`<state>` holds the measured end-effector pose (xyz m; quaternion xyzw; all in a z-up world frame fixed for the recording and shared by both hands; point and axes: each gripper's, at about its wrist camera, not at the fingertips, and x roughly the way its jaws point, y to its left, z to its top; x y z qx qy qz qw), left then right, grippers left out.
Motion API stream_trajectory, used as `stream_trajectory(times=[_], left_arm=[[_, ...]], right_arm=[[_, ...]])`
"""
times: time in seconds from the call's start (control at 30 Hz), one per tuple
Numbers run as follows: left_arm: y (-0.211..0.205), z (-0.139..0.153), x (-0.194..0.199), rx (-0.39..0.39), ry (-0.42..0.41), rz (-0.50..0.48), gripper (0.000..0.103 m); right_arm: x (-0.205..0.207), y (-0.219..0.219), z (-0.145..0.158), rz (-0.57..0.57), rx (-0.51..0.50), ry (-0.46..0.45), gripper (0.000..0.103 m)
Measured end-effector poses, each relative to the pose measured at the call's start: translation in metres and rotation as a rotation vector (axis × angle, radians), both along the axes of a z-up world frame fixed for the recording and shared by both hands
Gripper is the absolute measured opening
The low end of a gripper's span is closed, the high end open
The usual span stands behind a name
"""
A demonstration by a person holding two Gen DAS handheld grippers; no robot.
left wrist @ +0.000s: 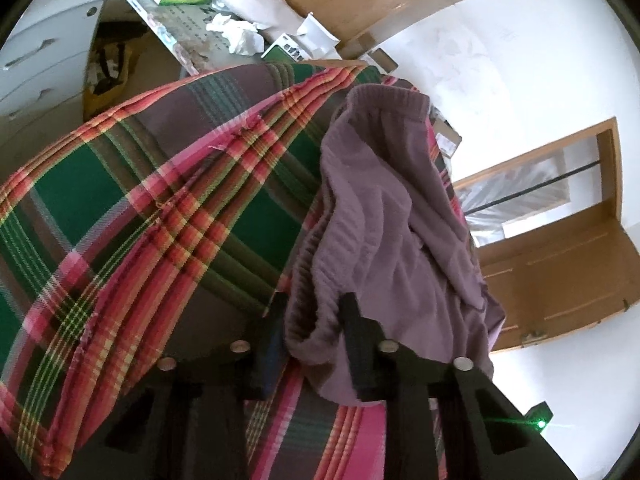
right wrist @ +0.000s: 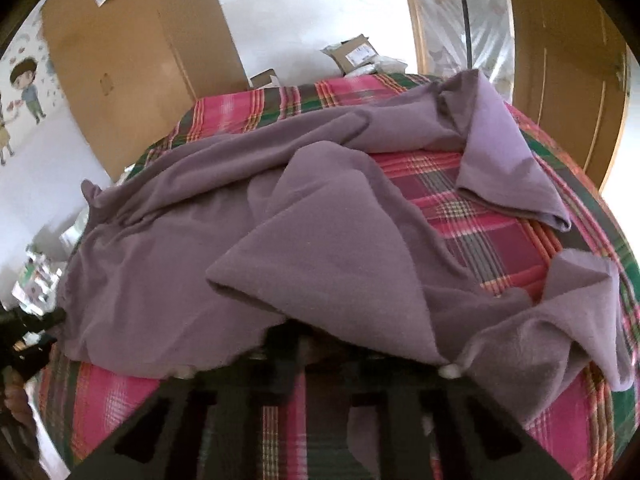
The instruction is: Fold clothes
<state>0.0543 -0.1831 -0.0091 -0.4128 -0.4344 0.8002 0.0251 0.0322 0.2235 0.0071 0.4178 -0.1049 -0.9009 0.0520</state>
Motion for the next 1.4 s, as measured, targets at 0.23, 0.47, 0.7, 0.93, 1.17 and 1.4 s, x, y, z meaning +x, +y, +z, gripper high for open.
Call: stream_trajectory(times=[0.23,0.47,0.7,0.93,1.17,1.4], left_arm=[[-0.010,0.011,0.004,-0.011,0.038,0.013,0.012],[-0.034,0.025,0.011,-0.015,0.075,0.068,0.012],[-0.045,0.023,0.023,-0.005,0.072,0.095,0.012],[-0.051,0.023,0.037,-0.018,0.072,0.108,0.012],[-0.058,0.020,0.051,-0.017,0.066,0.135,0.012],[-0.062,0.007,0.054,-0.014,0.028,0.154,0.012]], right_arm=[[0.009,0.008,0.010,0.038,-0.160,0.002,0.004],[0.032,0.008,0.027,0.088,-0.296,0.000,0.004],[0.051,0.000,0.028,0.134,-0.358,-0.043,0.004],[0.061,-0.003,0.023,0.155,-0.392,-0.082,0.004],[0.060,-0.004,0.014,0.185,-0.407,-0.125,0.004],[0.051,-0.005,-0.003,0.179,-0.363,-0.161,0.004]])
